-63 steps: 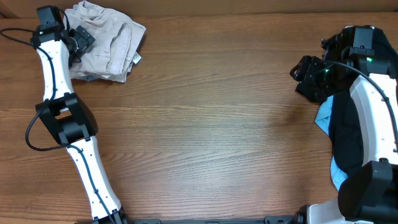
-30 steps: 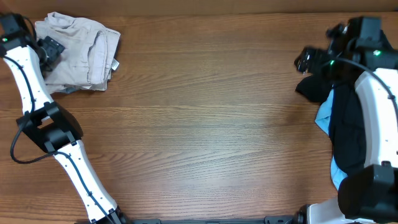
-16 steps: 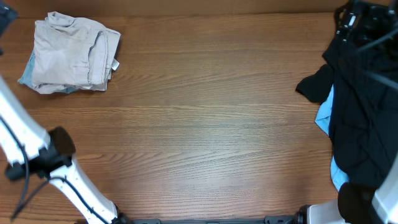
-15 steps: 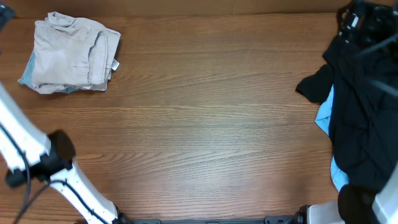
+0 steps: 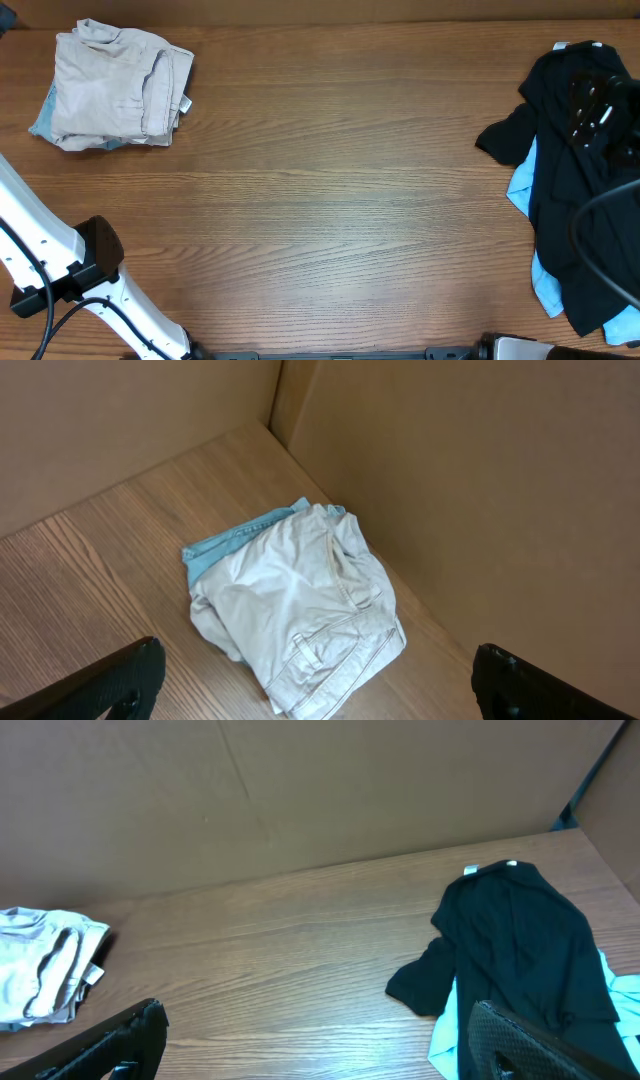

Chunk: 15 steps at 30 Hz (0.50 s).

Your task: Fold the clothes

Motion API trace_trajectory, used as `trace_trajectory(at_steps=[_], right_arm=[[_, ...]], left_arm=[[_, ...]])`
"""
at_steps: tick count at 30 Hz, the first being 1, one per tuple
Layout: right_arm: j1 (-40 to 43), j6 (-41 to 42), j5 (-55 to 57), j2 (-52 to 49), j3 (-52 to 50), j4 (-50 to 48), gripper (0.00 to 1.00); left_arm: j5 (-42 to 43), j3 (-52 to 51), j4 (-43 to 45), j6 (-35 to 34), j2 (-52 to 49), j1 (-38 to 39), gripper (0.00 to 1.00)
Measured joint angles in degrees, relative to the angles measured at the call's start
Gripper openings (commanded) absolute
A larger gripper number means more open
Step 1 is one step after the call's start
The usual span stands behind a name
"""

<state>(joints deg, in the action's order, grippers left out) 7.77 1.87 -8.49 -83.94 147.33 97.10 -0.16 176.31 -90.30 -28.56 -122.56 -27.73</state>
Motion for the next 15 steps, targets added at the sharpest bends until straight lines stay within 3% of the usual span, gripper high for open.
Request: trace_trajectory(at_steps=[12, 15], right_arm=[[0.0, -0.44, 1.66, -1.53, -0.22, -0.09, 1.0], [-0.17, -0.48, 2.99, -0.44, -3.58, -5.05, 1.0]], left_arm=[[0.17, -0.02, 0.02, 0.02, 0.0, 0.0, 1.0], [0.17, -0.02, 0.02, 0.0, 0.0, 0.0, 1.0]])
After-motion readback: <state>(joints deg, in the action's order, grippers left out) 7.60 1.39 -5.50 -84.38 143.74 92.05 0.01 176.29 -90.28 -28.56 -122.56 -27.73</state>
